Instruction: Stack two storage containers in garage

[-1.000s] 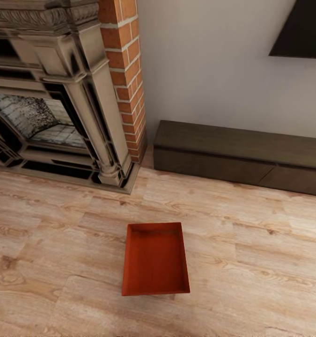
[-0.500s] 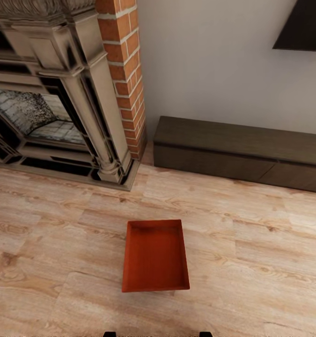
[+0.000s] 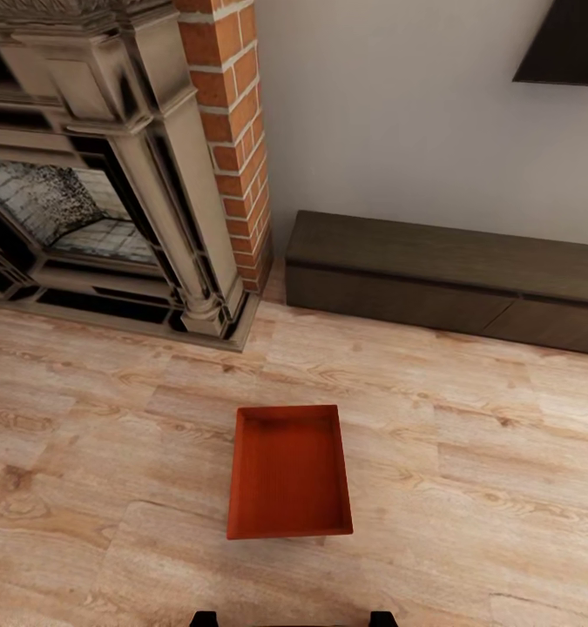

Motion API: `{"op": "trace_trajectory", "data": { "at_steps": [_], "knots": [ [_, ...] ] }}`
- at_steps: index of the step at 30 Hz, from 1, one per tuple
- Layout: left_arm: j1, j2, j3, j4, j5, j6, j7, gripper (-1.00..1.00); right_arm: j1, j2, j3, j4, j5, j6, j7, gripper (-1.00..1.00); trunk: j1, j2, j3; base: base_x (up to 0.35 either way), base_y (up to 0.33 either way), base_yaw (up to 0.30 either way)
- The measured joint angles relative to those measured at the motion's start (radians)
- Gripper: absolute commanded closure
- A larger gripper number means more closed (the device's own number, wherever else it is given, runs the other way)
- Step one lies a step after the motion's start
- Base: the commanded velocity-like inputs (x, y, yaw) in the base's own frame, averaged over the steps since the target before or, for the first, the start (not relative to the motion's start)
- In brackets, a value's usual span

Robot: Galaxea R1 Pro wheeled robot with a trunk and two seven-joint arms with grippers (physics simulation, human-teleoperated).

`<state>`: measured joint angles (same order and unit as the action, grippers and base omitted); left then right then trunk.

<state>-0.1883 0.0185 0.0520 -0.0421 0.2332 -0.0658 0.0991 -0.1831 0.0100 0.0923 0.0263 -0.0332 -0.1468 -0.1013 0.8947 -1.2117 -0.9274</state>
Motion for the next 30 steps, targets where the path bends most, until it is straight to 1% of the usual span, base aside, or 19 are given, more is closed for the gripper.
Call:
{"op": "trace_trajectory", "data": {
  "at_steps": [6, 12, 17, 20, 22, 23, 24, 25, 26, 27, 28, 29, 30],
  "knots": [
    [0.000, 0.000, 0.000, 0.000, 0.000, 0.000, 0.000, -1.00, 0.000, 0.000, 0.012, 0.000, 0.009, -0.002, 0.008, -1.00, 0.000, 0.000, 0.000, 0.000, 0.000, 0.000],
    [0.000, 0.000, 0.000, 0.000, 0.000, 0.000, 0.000, -1.00, 0.000, 0.005, 0.010, 0.000, 0.013, -0.005, 0.003, -1.00, 0.000, 0.000, 0.000, 0.000, 0.000, 0.000],
    [0.000, 0.000, 0.000, 0.000, 0.000, 0.000, 0.000, -1.00, 0.000, 0.003, 0.010, 0.000, 0.012, -0.005, 0.004, -1.00, 0.000, 0.000, 0.000, 0.000, 0.000, 0.000],
    [0.000, 0.000, 0.001, 0.000, 0.001, 0.000, 0.000, -1.00, 0.000, -0.003, 0.010, 0.000, 0.004, -0.004, -0.002, -1.00, 0.000, 0.000, 0.000, 0.000, 0.000, 0.000],
    [0.000, 0.004, 0.005, -0.004, 0.009, 0.005, -0.001, -1.00, 0.000, -0.020, 0.003, -0.006, 0.000, 0.004, -0.011, -1.00, 0.000, 0.000, 0.000, 0.000, 0.000, 0.000],
    [0.000, 0.008, 0.006, -0.007, 0.009, 0.007, -0.002, -1.00, -0.001, -0.043, 0.000, -0.013, -0.001, 0.007, -0.015, -1.00, 0.000, 0.000, 0.000, 0.000, 0.000, 0.000],
    [0.000, 0.029, 0.007, -0.044, 0.008, 0.012, 0.003, -1.00, -0.001, -0.093, -0.002, -0.049, 0.000, 0.047, -0.033, -1.00, 0.000, 0.000, 0.000, 0.000, 0.000, 0.000],
    [0.000, 0.035, 0.007, -0.059, 0.008, 0.013, 0.004, -1.00, -0.001, -0.104, -0.002, -0.060, 0.000, 0.059, -0.039, -1.00, 0.000, 0.000, 0.000, 0.000, 0.000, 0.000],
    [-0.001, 0.054, 0.007, -0.104, 0.007, 0.022, 0.014, -1.00, 0.003, -0.117, -0.002, -0.099, 0.000, 0.086, -0.064, -1.00, 0.000, 0.000, 0.000, 0.000, 0.000, 0.000],
    [0.000, 0.073, 0.008, -0.136, 0.008, 0.035, 0.022, -1.00, 0.002, -0.124, -0.003, -0.126, -0.001, 0.100, -0.084, -1.00, 0.000, 0.000, 0.000, 0.000, 0.000, 0.000],
    [-0.001, 0.092, 0.009, -0.167, 0.008, 0.054, 0.027, -1.00, -0.002, -0.131, -0.003, -0.145, -0.001, 0.105, -0.104, -1.00, 0.000, 0.000, 0.000, 0.000, 0.000, 0.000],
    [-0.002, 0.112, 0.010, -0.197, 0.008, 0.079, 0.030, -1.00, -0.014, -0.145, -0.004, -0.161, -0.001, 0.108, -0.122, -1.00, 0.000, 0.000, 0.000, 0.000, 0.000, 0.000],
    [-0.002, 0.121, 0.010, -0.212, 0.008, 0.092, 0.032, -1.00, -0.024, -0.154, -0.004, -0.167, -0.002, 0.110, -0.130, -1.00, 0.000, 0.000, 0.000, 0.000, 0.000, 0.000]
  ]
}}
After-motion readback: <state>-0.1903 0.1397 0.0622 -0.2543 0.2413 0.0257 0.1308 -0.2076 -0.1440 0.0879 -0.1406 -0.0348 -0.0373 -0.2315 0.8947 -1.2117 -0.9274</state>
